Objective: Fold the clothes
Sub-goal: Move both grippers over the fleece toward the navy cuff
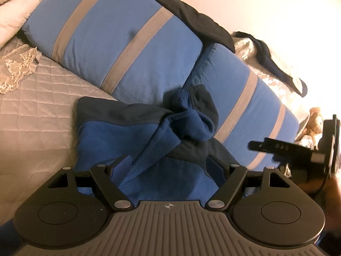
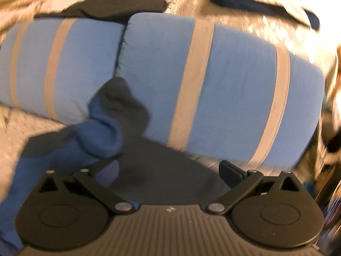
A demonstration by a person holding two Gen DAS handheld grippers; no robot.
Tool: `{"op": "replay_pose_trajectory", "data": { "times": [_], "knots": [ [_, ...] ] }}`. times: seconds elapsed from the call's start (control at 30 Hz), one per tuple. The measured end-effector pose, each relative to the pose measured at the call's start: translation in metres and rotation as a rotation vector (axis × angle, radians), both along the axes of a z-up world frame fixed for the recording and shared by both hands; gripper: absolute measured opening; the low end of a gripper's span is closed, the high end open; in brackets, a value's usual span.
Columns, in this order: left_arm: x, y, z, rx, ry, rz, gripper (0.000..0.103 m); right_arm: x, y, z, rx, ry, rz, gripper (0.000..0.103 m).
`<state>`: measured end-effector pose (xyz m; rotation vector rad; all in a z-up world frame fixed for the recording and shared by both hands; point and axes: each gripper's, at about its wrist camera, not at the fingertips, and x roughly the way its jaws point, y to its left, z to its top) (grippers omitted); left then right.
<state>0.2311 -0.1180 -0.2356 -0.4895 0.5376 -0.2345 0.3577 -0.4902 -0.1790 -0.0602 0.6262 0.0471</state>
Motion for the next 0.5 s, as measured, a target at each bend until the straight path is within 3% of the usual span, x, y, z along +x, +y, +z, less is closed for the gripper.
{"op": "replay_pose_trajectory", "data": {
  "times": [0.2,0.3,0.33,0.4,0.5],
  "knots": [
    [-0.001,0.003,-0.001,-0.022,-0.001,-0.01,0.077,-0.043,0.015,-0.055,0.244,-0.06,-0.155,0.103],
    [0.0,0.001,0.0,-0.016,0.002,-0.019,0.077,-0.059,0.014,-0.091,0.265,-0.143,-0.228,0.103],
    [0.0,0.001,-0.001,-0.014,0.006,-0.014,0.077,-0.059,0.015,-0.102,0.24,-0.13,-0.246,0.103],
    [0.001,0.001,-0.001,-0.013,0.014,-0.002,0.077,-0.046,0.013,-0.113,0.226,0.002,-0.32,0.103],
    [0.001,0.001,-0.001,-0.008,0.021,0.016,0.077,-0.047,0.005,-0.112,0.292,0.005,-0.281,0.103]
  ]
}}
